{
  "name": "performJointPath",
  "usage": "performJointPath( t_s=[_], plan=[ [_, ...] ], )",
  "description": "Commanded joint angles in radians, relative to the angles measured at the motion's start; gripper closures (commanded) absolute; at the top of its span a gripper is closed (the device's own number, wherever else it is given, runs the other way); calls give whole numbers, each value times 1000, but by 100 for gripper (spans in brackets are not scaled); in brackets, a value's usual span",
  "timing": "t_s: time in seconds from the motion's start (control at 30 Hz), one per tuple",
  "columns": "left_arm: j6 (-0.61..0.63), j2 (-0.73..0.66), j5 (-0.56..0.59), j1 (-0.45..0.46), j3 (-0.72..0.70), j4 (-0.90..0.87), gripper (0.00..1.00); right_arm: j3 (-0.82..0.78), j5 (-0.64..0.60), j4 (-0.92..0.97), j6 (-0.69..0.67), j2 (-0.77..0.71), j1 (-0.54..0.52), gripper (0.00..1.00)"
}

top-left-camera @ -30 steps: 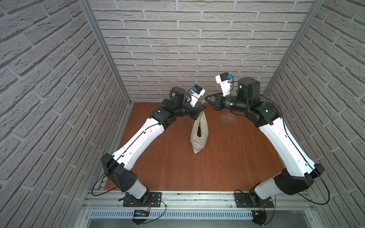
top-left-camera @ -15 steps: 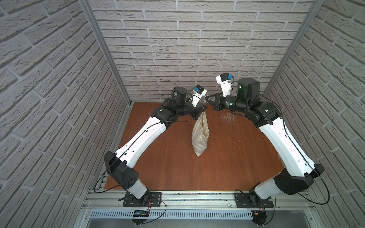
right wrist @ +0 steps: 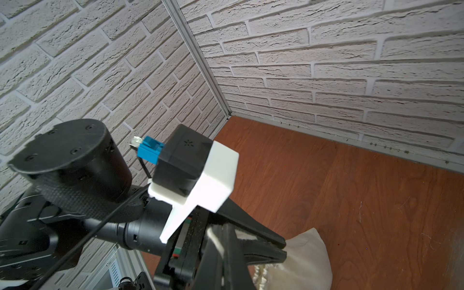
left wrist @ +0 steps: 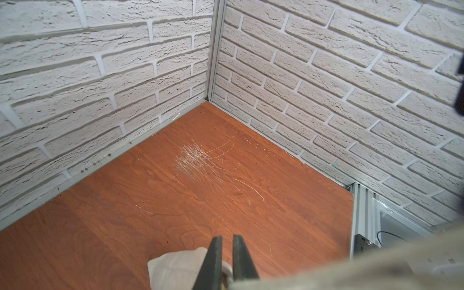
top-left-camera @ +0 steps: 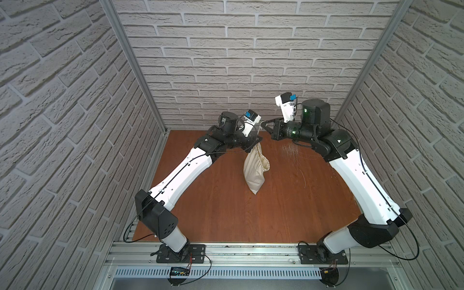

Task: Close the soil bag
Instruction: Frap the soil bag at the center of the board.

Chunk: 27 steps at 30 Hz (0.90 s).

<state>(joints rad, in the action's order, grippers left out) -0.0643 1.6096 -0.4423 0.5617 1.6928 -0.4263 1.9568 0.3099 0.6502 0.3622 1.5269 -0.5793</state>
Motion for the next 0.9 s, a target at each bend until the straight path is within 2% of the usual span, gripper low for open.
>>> performJointPath(
  t_s=[0.0, 0.47, 0.87],
  plan=[
    [-29, 18, -17, -22, -25, -3, 86, 34, 27, -218, -3, -65, -11, 97],
    [-40, 36, -45, -38, -62, -22, 90, 43, -29, -279, -21, -48, -10, 97],
    [-64, 37, -59, -51, -103, -5, 91, 202, -104, -241, -61, 48, -7, 97]
  ],
)
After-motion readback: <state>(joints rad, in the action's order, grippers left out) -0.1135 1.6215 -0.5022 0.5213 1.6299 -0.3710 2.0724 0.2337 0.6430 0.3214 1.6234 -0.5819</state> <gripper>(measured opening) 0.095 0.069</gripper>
